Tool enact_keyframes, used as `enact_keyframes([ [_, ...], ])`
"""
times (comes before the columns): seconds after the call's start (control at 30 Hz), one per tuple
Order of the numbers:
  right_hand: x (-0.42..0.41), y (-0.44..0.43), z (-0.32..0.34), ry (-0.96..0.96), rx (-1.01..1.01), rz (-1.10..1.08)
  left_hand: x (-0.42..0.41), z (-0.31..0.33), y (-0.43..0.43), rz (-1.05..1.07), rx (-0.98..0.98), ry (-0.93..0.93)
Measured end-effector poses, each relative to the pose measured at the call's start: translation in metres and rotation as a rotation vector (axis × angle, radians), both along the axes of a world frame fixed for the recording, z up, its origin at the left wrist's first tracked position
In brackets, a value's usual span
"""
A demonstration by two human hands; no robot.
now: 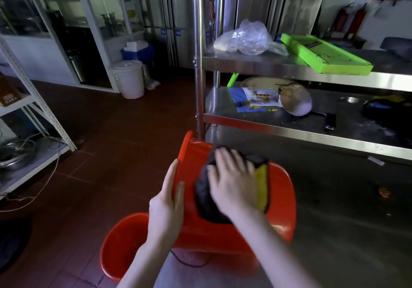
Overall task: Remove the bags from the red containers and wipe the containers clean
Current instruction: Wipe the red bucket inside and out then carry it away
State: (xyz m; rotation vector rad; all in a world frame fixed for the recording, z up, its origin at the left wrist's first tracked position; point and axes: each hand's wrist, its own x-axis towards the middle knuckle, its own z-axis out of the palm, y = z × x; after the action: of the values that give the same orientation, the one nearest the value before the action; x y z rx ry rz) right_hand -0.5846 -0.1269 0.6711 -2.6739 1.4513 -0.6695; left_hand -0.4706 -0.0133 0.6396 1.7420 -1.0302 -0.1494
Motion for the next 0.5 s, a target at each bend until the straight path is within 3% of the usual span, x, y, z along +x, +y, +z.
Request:
enact_keyframes([
  [0.07,0.027,0.019,0.002,-0.035,-0.035,0.165,0.000,-0.004,-0.001,0.032,-0.005,-0.009],
  [0.17,0.019,0.015,-0.001,-0.037,-0.019,0.199,0.001,-0.005,0.000,0.035,-0.011,0.011],
  [0.4,-0.103,-0.042,-0.024,-0.018,0.098,-0.212,-0.003,-0.004,0.000,0.008,-0.032,0.075],
  [0.5,-0.104,-0.052,-0.024,0.016,0.196,-0.298,-0.009,-0.008,0.000,-0.002,-0.055,0.049],
])
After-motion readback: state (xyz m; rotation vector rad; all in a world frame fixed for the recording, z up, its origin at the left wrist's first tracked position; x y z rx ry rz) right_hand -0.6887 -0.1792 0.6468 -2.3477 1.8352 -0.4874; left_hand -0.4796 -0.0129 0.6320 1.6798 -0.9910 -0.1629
